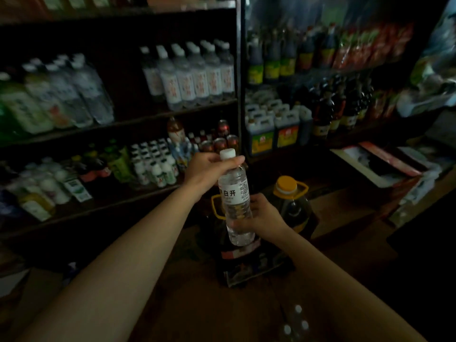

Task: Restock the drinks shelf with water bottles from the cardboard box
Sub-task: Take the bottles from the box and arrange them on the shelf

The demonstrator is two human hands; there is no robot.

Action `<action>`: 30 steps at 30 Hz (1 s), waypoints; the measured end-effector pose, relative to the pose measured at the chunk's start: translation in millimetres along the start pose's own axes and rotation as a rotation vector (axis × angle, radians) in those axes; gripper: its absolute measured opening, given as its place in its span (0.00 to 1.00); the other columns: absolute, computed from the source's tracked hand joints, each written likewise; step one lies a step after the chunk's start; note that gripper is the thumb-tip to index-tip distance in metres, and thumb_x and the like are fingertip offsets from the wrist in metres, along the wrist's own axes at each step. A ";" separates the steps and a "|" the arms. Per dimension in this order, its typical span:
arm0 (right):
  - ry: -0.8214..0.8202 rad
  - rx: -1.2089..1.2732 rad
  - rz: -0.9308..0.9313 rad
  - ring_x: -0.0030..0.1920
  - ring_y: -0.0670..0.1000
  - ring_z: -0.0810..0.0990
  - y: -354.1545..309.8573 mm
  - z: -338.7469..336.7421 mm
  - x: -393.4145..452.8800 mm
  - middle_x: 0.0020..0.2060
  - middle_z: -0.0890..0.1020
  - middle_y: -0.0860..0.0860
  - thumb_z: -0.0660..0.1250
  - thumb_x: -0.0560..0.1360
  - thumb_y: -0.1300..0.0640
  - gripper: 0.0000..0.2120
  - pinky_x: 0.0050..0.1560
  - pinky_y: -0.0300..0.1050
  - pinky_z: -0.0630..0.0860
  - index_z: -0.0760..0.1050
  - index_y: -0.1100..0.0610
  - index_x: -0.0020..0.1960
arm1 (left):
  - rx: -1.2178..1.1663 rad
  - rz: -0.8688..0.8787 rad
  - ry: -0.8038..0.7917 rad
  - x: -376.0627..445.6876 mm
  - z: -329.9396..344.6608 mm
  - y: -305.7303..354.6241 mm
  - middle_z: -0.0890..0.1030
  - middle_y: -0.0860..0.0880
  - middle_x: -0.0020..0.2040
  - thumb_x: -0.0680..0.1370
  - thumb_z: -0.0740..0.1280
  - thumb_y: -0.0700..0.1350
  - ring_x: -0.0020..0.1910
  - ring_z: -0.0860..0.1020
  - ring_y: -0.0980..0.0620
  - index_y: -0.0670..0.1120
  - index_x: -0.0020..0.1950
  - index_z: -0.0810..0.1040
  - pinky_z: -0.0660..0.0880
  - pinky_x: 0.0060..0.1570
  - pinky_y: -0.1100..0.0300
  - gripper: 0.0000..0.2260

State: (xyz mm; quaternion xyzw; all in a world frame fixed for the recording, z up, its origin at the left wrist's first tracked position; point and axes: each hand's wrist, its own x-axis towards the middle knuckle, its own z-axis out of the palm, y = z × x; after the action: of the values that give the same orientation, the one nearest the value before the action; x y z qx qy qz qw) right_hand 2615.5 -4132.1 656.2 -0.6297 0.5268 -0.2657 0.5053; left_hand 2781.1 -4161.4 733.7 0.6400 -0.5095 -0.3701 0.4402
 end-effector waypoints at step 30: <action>-0.059 -0.251 -0.287 0.47 0.44 0.77 -246.2 181.3 334.1 0.47 0.80 0.44 0.79 0.63 0.50 0.26 0.39 0.35 0.74 0.76 0.54 0.58 | 0.579 0.076 0.293 260.1 -319.5 29.6 0.79 0.45 0.28 0.62 0.73 0.67 0.31 0.81 0.48 0.40 0.34 0.81 0.71 0.30 0.57 0.29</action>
State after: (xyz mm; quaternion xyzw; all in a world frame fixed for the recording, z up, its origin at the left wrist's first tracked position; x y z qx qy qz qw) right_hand 2971.4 -4395.0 752.6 -0.7640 0.4455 -0.2486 0.3950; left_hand 3119.9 -4359.0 863.1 0.7656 -0.5484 -0.0968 0.3222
